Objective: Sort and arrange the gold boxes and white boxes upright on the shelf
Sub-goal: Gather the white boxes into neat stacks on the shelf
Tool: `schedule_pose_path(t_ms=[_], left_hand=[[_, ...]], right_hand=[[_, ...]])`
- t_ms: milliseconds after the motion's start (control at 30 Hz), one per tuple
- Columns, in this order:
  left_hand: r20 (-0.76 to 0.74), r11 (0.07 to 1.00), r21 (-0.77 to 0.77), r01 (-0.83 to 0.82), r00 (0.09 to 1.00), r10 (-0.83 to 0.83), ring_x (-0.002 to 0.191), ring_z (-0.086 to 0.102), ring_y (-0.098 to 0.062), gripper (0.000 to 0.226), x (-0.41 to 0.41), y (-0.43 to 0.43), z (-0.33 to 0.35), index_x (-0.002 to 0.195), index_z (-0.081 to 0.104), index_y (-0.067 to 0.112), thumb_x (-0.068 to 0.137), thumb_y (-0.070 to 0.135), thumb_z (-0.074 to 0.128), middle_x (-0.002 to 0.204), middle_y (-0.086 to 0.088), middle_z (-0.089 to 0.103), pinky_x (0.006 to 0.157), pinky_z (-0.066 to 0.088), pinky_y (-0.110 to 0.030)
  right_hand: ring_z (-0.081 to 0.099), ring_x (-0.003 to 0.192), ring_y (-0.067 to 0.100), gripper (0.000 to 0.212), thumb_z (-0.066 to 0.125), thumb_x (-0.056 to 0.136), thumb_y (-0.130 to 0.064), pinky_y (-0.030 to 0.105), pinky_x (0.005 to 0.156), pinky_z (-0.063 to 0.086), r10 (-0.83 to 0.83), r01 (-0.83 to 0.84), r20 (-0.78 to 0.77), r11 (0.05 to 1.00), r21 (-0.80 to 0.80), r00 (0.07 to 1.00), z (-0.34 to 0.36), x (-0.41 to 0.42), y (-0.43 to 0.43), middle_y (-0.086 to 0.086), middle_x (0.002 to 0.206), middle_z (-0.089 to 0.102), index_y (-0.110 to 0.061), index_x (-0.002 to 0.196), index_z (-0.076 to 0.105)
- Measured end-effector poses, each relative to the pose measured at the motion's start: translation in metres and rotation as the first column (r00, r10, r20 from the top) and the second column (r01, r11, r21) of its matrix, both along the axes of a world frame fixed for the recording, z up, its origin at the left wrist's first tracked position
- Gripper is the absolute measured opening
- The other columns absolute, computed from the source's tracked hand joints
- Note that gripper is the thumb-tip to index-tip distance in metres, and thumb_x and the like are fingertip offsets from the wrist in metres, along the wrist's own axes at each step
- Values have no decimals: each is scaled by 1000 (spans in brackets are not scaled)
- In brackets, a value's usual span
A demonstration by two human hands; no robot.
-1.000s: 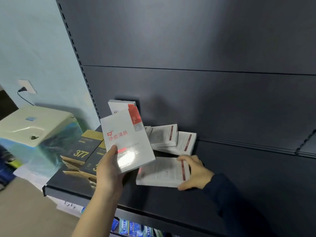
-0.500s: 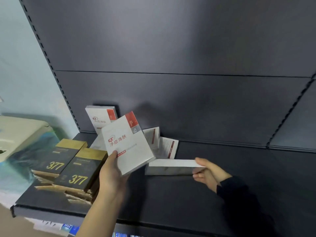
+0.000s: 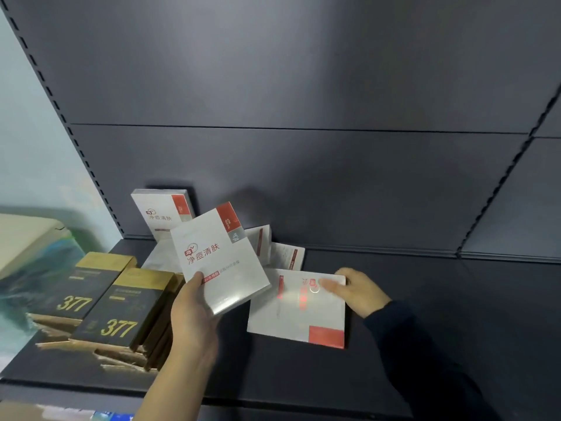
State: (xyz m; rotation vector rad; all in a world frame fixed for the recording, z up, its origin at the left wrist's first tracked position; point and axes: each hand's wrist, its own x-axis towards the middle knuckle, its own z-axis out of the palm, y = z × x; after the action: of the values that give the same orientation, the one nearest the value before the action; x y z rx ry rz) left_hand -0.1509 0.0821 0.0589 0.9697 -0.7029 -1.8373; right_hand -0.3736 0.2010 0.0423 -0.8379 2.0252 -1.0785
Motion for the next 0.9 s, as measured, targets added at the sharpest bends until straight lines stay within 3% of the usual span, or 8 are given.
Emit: schedule_pose_path(t_ms=[100,333,400,500,600,733,833,900], left_hand=[[42,1000,-3,-1,999,1,100,69,-22,10,4,-3,0,101,59,32,94,27,55,109,0,71,89,53,-44],[279,993,-57,104,957,-84,100,68,-28,11,8,6,-13,101,60,24,97,24,50,109,-8,71,94,51,-51],[380,985,-92,145,920,-100,96,68,-27,11,7,9,-19,101,59,21,96,18,49,106,-9,71,88,54,-49],[468,952,-143,269,866,-174,89,71,-18,23,11,14,-23,105,60,29,94,11,51,98,2,73,68,56,-32],[552,884,-138,446,776,-306,87,72,-17,33,18,14,-30,107,64,30,92,4,50,97,3,75,63,53,-23],[686,750,-136,648,607,-400,87,70,-11,43,21,15,-37,102,67,32,91,-2,44,94,11,76,67,46,-18],[784,724,-155,672,530,-324,97,63,-11,41,14,17,-53,100,66,37,89,5,42,95,8,74,78,44,-20],[883,686,-155,711,411,-227,103,50,-17,38,5,21,-61,101,56,40,85,12,35,100,6,61,86,40,-27]], right_hand=[[69,89,27,21,74,77,-10,46,83,53,-72,80,170,996,-39,983,-8,0,1,15,95,73,0,91,63],[68,87,28,20,68,83,-8,37,69,56,-315,362,300,925,-113,900,-14,-24,7,14,96,72,-3,101,62],[67,87,32,27,69,82,-11,41,78,55,-403,443,245,886,-139,882,-15,-38,10,19,98,70,1,104,60],[62,79,26,24,65,86,-15,30,64,48,-419,412,-12,897,-163,908,-5,-51,13,18,98,69,4,99,61],[59,83,22,10,60,89,-18,27,65,41,-287,270,-232,957,-102,930,8,-62,12,11,98,68,-9,93,65],[59,109,19,16,55,87,-38,38,100,33,125,48,-483,942,331,867,9,-57,-2,-10,107,68,-39,95,70],[56,112,14,23,51,90,-40,38,101,23,271,-31,-556,915,402,786,0,-31,-23,-14,114,67,-38,106,67],[55,114,14,24,51,90,-40,37,100,24,289,-61,-567,921,386,771,-11,-16,-34,-13,117,65,-38,110,65]])
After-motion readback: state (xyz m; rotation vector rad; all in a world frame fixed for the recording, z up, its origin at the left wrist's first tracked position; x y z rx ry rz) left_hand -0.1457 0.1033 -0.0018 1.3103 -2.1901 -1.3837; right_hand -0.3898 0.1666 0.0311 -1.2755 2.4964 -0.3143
